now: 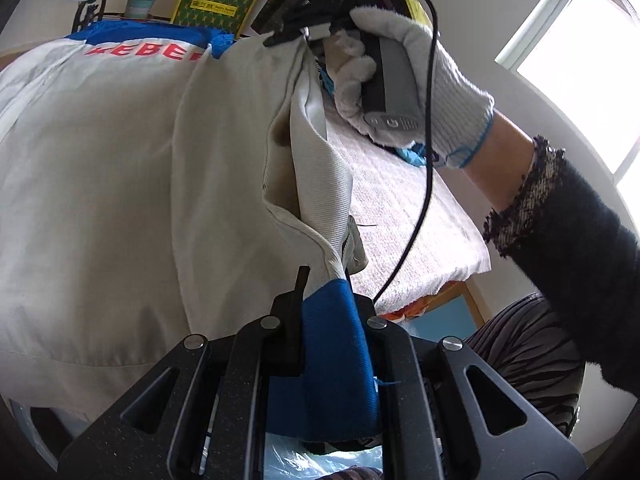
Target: Fold large clothes
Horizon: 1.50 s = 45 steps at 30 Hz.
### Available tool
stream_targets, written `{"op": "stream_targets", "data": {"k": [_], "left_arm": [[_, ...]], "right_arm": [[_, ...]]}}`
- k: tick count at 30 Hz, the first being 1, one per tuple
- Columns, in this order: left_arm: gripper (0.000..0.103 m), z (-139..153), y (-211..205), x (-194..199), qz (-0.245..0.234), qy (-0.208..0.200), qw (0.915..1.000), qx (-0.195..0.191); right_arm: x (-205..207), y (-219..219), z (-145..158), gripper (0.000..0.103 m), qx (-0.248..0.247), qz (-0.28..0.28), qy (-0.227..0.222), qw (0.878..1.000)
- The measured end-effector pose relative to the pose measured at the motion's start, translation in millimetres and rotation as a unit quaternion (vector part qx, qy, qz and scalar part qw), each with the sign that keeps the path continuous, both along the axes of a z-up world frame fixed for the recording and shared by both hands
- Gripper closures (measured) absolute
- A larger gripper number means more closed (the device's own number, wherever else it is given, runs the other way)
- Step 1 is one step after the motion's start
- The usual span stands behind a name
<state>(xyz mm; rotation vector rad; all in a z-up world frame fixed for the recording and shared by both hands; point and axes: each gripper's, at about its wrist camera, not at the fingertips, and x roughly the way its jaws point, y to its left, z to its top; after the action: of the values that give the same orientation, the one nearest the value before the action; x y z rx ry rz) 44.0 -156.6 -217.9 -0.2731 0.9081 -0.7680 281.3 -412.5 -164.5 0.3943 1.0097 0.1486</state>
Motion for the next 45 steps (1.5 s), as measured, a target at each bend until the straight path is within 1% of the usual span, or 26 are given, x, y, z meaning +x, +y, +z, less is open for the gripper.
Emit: {"op": "stream_targets", "data": {"k": [3, 6, 8, 11, 14, 17, 20, 21, 23, 24, 26, 27, 29, 30, 33, 35, 37, 40, 42, 45], "left_arm": [[0.094, 0.0, 19.3, 2.6, 0.014, 0.018, 0.9995, -0.021], [0.094, 0.8, 43.7, 3.9, 0.035, 0.028, 0.9981, -0.042], [0.094, -0.2, 59.1, 5.1, 0.048, 0.035, 0.9968, -0.053], [0.094, -6.7, 81.2, 6.8, 0.066, 0.056, 0.9941, -0.066], [0.094, -11.2, 99.7, 9.4, 0.084, 0.068, 0.9913, -0.075], [0.093, -12.6, 112.0, 9.9, 0.097, 0.074, 0.9894, -0.079], [0.09, -14.1, 118.4, 7.5, 0.104, 0.079, 0.9887, -0.073], [0.087, -14.8, 119.8, 7.2, 0.106, 0.081, 0.9887, -0.069], [0.076, -17.3, 123.3, 10.0, 0.107, 0.087, 0.9885, -0.061], [0.075, -17.5, 125.9, 7.9, 0.108, 0.09, 0.9883, -0.06], [0.075, -15.8, 130.9, 4.6, 0.105, 0.094, 0.9886, -0.054], [0.074, -13.8, 135.1, -0.7, 0.104, 0.093, 0.9891, -0.047], [0.069, -9.4, 141.7, -4.2, 0.1, 0.092, 0.9901, -0.034], [0.069, -7.5, 148.1, -10.0, 0.1, 0.089, 0.9906, -0.027], [0.069, 1.3, 166.7, -24.0, 0.1, 0.082, 0.9916, -0.002], [0.069, 8.8, 179.6, -33.0, 0.109, 0.072, 0.9913, 0.014], [0.068, 14.4, 189.2, -35.0, 0.116, 0.068, 0.9908, 0.015], [0.06, 19.4, 199.6, -35.1, 0.123, 0.062, 0.9904, 0.012], [0.06, 19.9, 201.1, -30.7, 0.126, 0.057, 0.9903, 0.011], [0.06, 20.8, 199.3, -17.2, 0.133, 0.058, 0.9894, 0.003]], "right_arm": [[8.9, 42.3, 11.7, 0.099, -0.035, 0.03, -0.012, 0.999], [35.6, 88.0, 9.2, 0.1, -0.067, 0.06, -0.012, 0.996], [41.7, 114.6, 2.1, 0.099, -0.085, 0.081, -0.009, 0.993], [48.6, 145.4, -15.6, 0.099, -0.096, 0.105, 0.005, 0.99], [59.9, 171.5, -32.4, 0.099, -0.107, 0.12, 0.017, 0.987], [65.3, 185.6, -47.1, 0.099, -0.115, 0.132, 0.026, 0.984], [65.9, 195.4, -58.2, 0.099, -0.127, 0.15, 0.036, 0.98], [65.7, 198.1, -61.9, 0.099, -0.134, 0.153, 0.038, 0.978], [66.8, 200.8, -68.9, 0.099, -0.141, 0.166, 0.046, 0.975], [66.5, 200.8, -72.7, 0.098, -0.143, 0.174, 0.05, 0.973], [66.2, 199.1, -76.2, 0.093, -0.13, 0.183, 0.056, 0.973], [65.4, 196.3, -76.3, 0.088, -0.117, 0.187, 0.061, 0.974], [62.6, 191.8, -72.0, 0.082, -0.084, 0.193, 0.069, 0.975], [58.8, 188.3, -67.1, 0.082, -0.068, 0.198, 0.065, 0.976], [42.5, 180.6, -47.2, 0.082, -0.046, 0.216, 0.049, 0.974], [25.9, 176.8, -33.1, 0.082, -0.044, 0.226, 0.041, 0.972], [0.7, 173.4, -21.1, 0.082, -0.044, 0.247, 0.037, 0.967], [-41.7, 163.9, -11.3, 0.082, -0.051, 0.267, 0.041, 0.961], [-76.8, 155.9, -10.2, 0.082, -0.037, 0.282, 0.047, 0.958], [-126.2, 153.9, -18.7, 0.082, -0.038, 0.302, 0.065, 0.95]]}}
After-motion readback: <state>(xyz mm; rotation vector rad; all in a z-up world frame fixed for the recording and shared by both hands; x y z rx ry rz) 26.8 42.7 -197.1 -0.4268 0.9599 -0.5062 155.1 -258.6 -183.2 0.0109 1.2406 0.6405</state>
